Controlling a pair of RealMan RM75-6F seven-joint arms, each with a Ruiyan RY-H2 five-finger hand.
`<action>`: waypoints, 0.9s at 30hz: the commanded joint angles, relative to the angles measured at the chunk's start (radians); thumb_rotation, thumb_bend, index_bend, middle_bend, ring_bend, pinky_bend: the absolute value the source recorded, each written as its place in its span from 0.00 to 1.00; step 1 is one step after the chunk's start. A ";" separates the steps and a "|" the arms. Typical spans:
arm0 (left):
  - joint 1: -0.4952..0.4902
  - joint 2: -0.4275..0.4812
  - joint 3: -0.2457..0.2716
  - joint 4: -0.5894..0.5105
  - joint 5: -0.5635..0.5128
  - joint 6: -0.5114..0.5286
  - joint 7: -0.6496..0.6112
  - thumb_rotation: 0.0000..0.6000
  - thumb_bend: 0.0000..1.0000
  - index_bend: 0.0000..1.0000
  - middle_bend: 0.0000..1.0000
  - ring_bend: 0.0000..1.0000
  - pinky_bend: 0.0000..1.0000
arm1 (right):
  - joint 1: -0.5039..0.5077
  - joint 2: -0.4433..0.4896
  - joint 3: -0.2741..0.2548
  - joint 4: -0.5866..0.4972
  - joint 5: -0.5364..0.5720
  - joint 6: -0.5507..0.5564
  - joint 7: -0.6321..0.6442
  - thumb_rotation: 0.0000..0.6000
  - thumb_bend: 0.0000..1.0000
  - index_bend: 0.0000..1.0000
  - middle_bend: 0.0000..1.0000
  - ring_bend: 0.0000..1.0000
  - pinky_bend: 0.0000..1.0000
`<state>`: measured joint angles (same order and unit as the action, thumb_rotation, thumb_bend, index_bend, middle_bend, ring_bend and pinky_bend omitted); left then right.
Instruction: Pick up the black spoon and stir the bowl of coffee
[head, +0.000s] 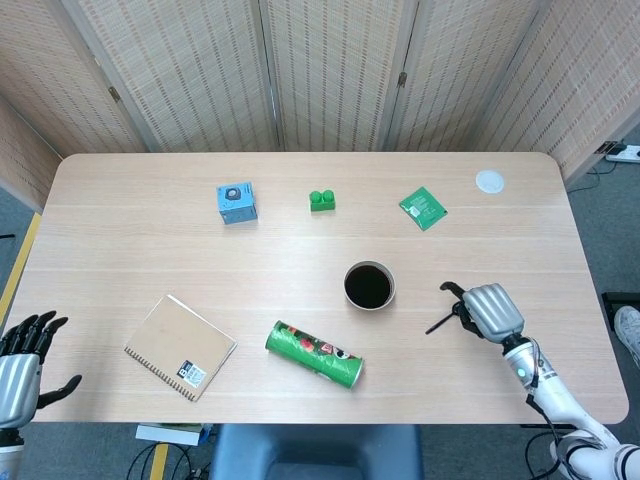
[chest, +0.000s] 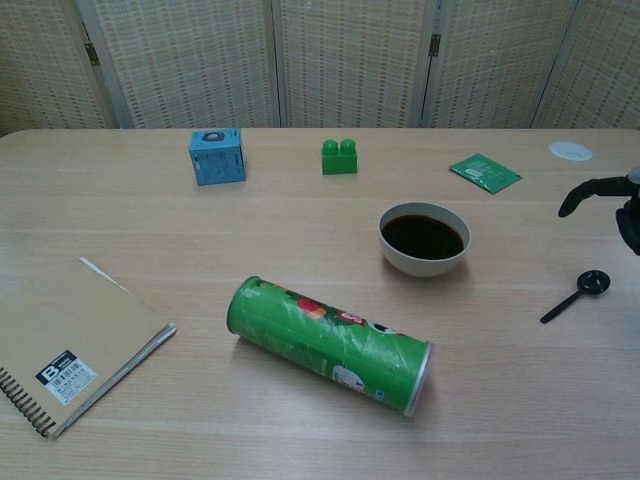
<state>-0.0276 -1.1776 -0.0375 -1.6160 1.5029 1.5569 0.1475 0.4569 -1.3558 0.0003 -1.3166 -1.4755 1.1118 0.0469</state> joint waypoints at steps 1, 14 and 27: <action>-0.002 -0.002 0.000 0.002 0.001 -0.002 -0.002 1.00 0.20 0.20 0.15 0.12 0.18 | -0.015 0.003 0.008 -0.045 0.003 0.009 0.019 1.00 0.04 0.27 0.49 0.46 0.53; -0.004 -0.009 0.001 0.019 0.002 -0.008 -0.020 1.00 0.20 0.20 0.15 0.12 0.18 | -0.015 0.007 0.031 -0.166 0.046 -0.029 0.052 0.99 0.00 0.15 0.19 0.11 0.03; -0.004 -0.016 0.003 0.031 -0.002 -0.014 -0.030 1.00 0.20 0.20 0.15 0.12 0.18 | -0.017 0.031 0.026 -0.178 0.047 -0.019 -0.111 0.87 0.00 0.09 0.13 0.03 0.00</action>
<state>-0.0313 -1.1936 -0.0345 -1.5853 1.5004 1.5431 0.1173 0.4429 -1.3268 0.0252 -1.4962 -1.4311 1.0806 -0.0180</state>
